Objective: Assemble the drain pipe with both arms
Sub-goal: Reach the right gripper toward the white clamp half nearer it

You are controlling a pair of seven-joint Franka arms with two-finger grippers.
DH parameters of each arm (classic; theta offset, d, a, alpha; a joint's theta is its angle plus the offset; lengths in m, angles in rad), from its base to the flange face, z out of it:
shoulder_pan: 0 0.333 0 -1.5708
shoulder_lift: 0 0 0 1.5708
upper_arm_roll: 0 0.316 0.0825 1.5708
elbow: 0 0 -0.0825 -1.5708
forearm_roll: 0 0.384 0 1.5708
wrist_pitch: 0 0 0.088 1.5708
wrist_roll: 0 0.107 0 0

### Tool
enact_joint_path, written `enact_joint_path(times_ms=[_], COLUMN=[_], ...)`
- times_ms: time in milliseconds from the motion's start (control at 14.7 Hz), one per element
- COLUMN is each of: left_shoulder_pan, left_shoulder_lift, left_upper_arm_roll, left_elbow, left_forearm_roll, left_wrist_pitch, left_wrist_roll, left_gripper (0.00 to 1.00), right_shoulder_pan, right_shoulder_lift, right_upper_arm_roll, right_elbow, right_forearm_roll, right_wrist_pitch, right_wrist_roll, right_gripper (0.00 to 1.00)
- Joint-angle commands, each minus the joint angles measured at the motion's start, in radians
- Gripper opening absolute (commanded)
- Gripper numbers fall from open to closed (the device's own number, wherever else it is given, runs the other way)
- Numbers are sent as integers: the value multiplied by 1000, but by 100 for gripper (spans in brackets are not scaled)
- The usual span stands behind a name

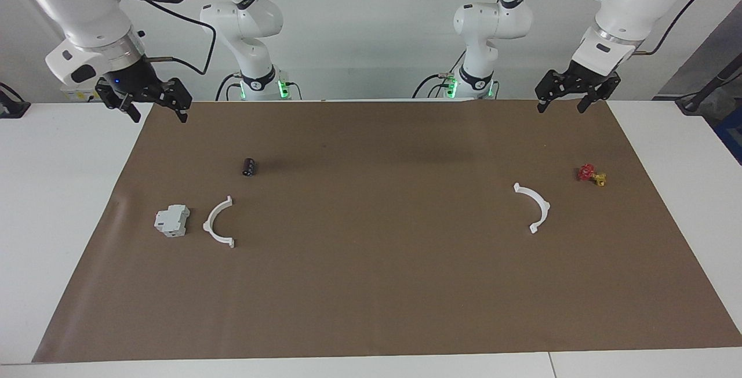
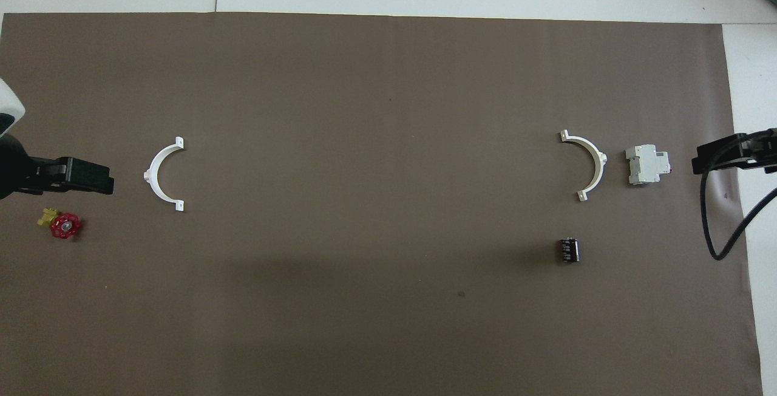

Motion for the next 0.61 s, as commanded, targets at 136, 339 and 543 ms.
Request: enact_joint_path(times_ms=[136, 339, 543], left_shoulder_pan=[-2, 0, 0], left_shoulder_lift=[-14, -14, -14], left_upper_arm_roll=[10, 13, 13], left_elbow=[-8, -8, -8], left_forearm_roll=[17, 17, 17], left_wrist_pitch=[0, 0, 0], left_wrist_roll=[-10, -8, -8], left_gripper=[100, 100, 100], right_shoulder_pan=[-7, -5, -5], right_shoulder_lift=[-17, -23, -112], right_upper_arm_roll=[5, 5, 5], right_elbow=[-19, -47, -261], right_forearm_roll=[18, 18, 20], right_wrist_pitch=[17, 39, 233], right_wrist_roll=[16, 25, 13], right_gripper=[100, 100, 100])
